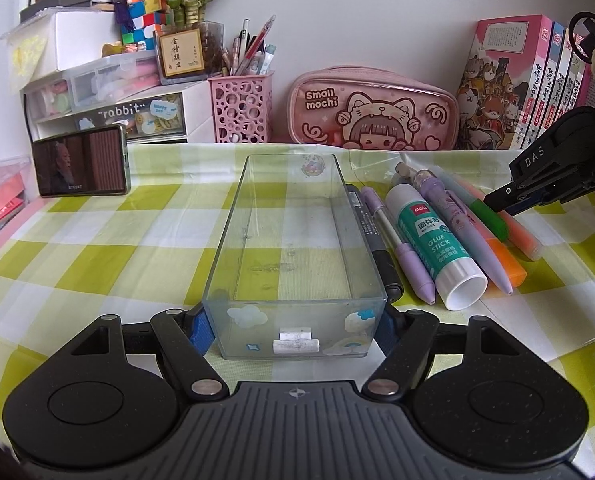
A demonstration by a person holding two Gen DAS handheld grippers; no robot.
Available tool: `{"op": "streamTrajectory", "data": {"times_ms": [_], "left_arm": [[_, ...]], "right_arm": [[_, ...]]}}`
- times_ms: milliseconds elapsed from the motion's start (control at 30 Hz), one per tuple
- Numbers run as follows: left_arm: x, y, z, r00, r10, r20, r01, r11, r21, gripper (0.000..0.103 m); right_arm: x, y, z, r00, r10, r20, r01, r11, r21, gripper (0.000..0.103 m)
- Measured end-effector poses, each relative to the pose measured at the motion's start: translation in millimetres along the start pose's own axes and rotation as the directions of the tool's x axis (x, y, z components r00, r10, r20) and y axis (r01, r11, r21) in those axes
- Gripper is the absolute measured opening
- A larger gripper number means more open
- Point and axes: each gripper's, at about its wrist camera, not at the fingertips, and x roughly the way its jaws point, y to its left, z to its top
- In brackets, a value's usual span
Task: Organize stationery
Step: 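Move the left tool to the clear box while the right tool reaches the pink highlighter, then grasp the pink highlighter with the right gripper and lift it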
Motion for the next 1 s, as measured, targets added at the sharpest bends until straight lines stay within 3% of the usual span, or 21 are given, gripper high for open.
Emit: {"op": "streamTrajectory", "data": {"times_ms": [233, 467, 733, 900, 1000], "left_arm": [[0.0, -0.1, -0.1, 1.000, -0.001, 0.001, 0.001, 1.000, 0.000, 0.073], [-0.3, -0.6, 0.1, 1.000, 0.000, 0.001, 0.000, 1.000, 0.000, 0.073], [-0.3, -0.7, 0.0, 1.000, 0.001, 0.002, -0.001, 1.000, 0.001, 0.073], [-0.3, -0.8, -0.2, 1.000, 0.002, 0.002, -0.002, 1.000, 0.001, 0.073], [-0.8, -1.2, 0.5, 1.000, 0.002, 0.003, -0.002, 1.000, 0.003, 0.073]], "right_arm": [[4.8, 16.4, 2.7, 0.998, -0.069, 0.001, 0.069, 0.992, -0.103, 0.015], [-9.2, 4.1, -0.7, 0.999, -0.040, 0.030, 0.040, 0.999, -0.008, 0.014], [-23.0, -2.8, -3.1, 0.997, 0.050, 0.055, -0.056, 0.990, 0.127, 0.013], [-18.5, 3.7, -7.1, 0.998, 0.046, 0.032, -0.049, 0.993, 0.104, 0.013], [-11.3, 10.7, -8.1, 1.000, -0.002, 0.021, 0.001, 0.998, 0.056, 0.014]]}}
